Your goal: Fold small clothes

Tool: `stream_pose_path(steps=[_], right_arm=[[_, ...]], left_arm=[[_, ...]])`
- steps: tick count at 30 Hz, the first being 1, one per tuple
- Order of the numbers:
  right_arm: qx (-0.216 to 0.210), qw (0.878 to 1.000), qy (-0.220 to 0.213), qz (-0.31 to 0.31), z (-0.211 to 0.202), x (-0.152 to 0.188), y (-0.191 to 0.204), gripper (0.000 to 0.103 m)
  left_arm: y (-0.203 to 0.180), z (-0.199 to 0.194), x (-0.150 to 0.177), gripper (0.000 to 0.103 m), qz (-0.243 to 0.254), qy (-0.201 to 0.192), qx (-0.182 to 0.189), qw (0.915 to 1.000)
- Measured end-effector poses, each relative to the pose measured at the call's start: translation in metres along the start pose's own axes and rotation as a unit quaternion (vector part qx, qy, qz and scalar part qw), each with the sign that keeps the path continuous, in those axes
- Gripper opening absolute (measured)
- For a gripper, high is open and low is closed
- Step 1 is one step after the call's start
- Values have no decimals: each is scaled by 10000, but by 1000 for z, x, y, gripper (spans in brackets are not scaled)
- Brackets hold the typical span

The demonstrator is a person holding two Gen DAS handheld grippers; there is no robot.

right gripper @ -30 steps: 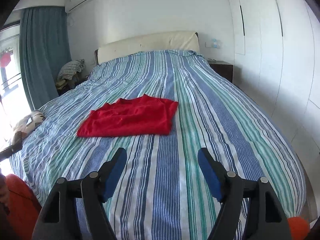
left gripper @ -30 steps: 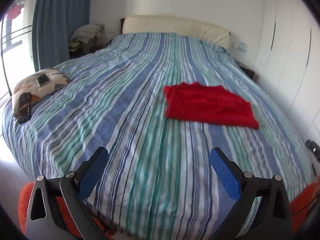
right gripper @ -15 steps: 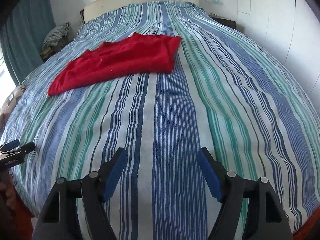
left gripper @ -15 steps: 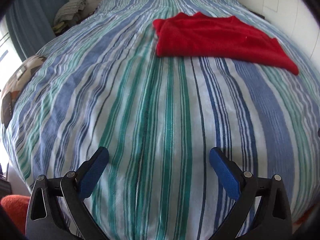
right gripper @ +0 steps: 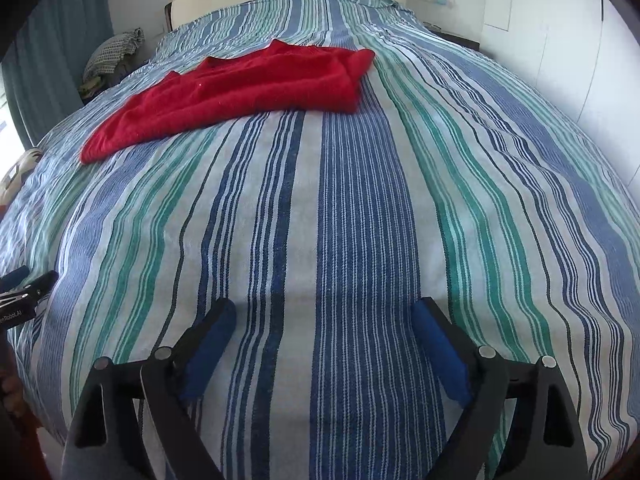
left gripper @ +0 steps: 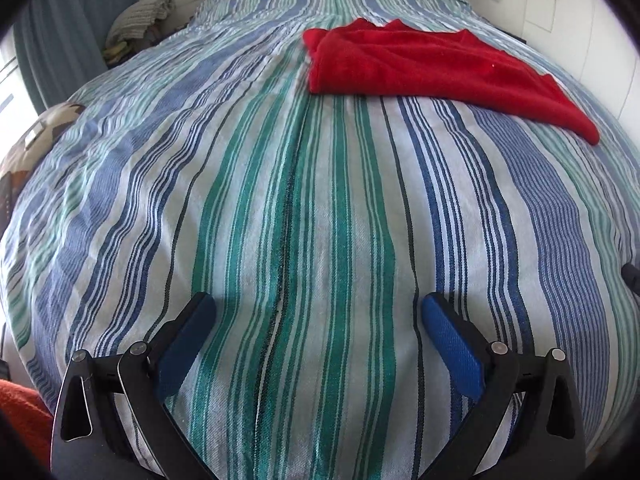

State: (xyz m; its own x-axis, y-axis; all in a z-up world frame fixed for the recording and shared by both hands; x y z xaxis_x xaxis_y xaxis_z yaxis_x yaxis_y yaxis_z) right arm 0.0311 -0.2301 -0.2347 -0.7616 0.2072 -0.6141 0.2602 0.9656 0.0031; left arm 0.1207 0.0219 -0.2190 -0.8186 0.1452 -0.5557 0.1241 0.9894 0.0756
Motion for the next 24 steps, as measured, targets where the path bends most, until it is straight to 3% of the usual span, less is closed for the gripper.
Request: stream_pose_path(steps=[24], right_arm=[[227,9995,159,-118,6,-3,5,94]], left_arm=[[-2,1,0,102,116,7,6,9999]])
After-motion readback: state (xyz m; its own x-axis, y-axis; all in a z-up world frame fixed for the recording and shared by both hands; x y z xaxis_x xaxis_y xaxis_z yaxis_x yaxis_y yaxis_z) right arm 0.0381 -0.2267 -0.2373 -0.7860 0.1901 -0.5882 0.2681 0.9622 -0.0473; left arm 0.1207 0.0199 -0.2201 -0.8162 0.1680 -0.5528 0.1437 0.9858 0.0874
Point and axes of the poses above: each gripper's, at about its wrist camera, not at the fingertips, and z roughly the way its jaws point, y to its left, x to its underside, the point moved 1 cm from there along z, roughly the way its jaws point
